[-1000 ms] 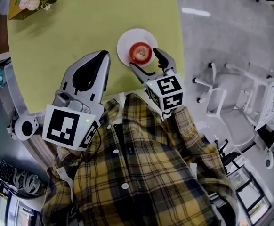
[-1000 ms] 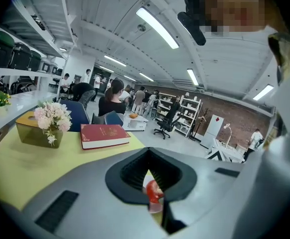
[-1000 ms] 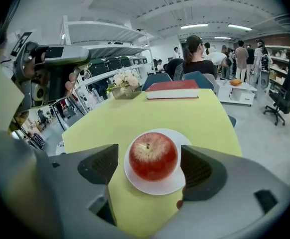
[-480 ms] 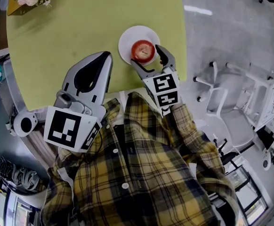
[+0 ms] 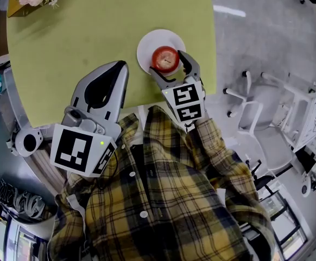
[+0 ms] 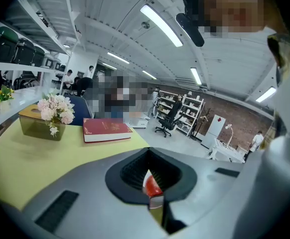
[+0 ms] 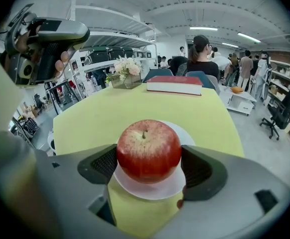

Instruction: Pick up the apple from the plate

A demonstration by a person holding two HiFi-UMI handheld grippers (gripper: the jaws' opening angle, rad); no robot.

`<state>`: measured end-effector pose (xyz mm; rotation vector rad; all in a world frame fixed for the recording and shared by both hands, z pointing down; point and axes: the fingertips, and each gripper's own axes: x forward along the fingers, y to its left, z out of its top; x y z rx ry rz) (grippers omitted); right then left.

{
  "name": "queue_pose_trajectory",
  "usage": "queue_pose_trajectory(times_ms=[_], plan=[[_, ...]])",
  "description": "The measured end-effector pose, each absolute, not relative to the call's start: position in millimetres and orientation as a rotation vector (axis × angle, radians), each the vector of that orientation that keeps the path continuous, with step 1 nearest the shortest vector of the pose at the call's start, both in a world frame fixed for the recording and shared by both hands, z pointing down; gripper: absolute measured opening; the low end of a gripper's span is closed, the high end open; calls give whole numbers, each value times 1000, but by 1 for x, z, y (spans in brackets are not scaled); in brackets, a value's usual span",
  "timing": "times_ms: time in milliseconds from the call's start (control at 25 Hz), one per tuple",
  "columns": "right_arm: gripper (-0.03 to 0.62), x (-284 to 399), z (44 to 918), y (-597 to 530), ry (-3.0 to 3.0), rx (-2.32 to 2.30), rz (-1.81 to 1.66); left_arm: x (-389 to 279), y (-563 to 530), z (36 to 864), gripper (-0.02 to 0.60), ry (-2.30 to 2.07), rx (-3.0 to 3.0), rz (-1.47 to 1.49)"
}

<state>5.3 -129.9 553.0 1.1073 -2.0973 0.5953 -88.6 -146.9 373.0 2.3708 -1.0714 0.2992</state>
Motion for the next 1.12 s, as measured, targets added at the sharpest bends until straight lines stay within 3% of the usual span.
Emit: queue_pose_trajectory(times_ms=[1120], plan=[[373, 12, 534, -139, -2090, 1129, 592, -85, -161, 353, 5, -1079, 2406, 256]])
